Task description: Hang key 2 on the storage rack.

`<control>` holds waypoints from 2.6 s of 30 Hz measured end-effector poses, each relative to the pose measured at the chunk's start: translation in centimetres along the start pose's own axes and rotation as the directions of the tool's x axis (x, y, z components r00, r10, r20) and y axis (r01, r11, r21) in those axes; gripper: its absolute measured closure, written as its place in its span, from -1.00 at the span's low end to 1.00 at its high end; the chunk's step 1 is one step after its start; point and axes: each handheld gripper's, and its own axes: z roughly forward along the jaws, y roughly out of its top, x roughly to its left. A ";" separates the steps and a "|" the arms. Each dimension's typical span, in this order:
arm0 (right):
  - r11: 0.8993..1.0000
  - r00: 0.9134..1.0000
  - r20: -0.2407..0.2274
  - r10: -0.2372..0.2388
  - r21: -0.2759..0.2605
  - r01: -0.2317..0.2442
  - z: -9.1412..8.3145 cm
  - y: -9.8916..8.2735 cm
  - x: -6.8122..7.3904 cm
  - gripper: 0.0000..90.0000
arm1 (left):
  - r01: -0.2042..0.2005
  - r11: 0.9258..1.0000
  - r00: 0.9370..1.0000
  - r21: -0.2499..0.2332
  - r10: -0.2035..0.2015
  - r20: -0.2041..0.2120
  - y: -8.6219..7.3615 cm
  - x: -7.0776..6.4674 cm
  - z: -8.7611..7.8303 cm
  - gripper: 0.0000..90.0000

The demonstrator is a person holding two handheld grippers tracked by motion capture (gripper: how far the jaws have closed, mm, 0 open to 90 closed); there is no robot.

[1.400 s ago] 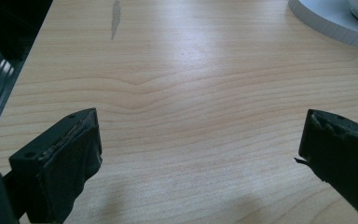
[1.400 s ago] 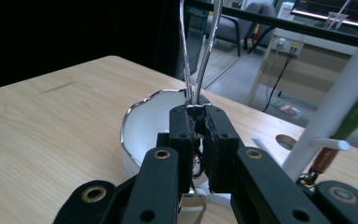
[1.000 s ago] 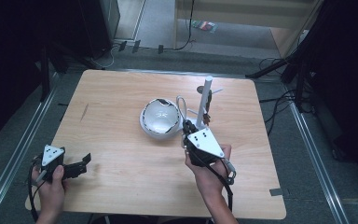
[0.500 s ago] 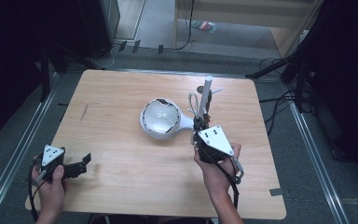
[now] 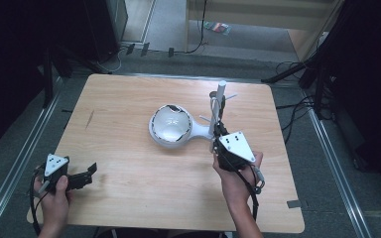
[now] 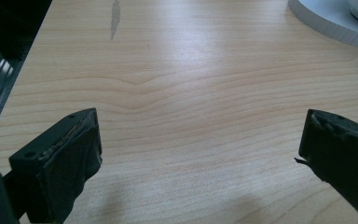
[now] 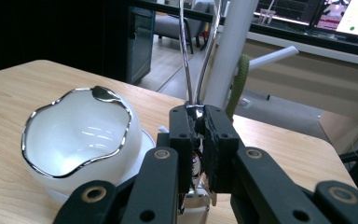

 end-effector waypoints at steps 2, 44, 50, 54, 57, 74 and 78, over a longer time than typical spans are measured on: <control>1.000 1.000 0.003 0.001 0.006 -0.001 0.1 -0.1 -0.1 0.85 | -0.001 1.000 1.000 0.000 0.001 0.000 0.0 0.0 0.0 -1.00; 0.992 1.000 0.024 0.017 0.123 -0.020 2.3 -3.1 -1.0 0.85 | -0.004 1.000 1.000 0.002 0.004 0.001 0.0 0.0 0.0 -1.00; 0.990 1.000 0.023 0.020 0.136 -0.023 2.5 -3.3 -1.0 0.85 | -0.005 1.000 1.000 0.002 0.005 0.001 0.0 0.0 0.0 -1.00; 0.989 0.999 0.023 0.022 0.147 -0.025 2.7 -3.6 -1.1 0.85 | -0.005 1.000 1.000 0.002 0.005 0.001 0.0 0.0 0.0 -1.00; 0.988 1.000 0.022 0.022 0.155 -0.025 2.8 -3.8 -1.1 0.85 | -0.004 1.000 1.000 0.002 0.004 0.001 0.0 0.0 0.0 -1.00; 0.980 0.999 0.030 0.025 0.199 -0.030 3.5 -4.7 -1.2 0.85 | -0.008 1.000 1.000 0.004 0.008 0.000 0.0 0.0 0.0 -1.00; 0.978 0.999 0.032 0.032 0.207 -0.038 3.7 -5.0 -1.3 0.85 | -0.006 1.000 1.000 0.003 0.006 0.000 0.0 0.0 0.0 -1.00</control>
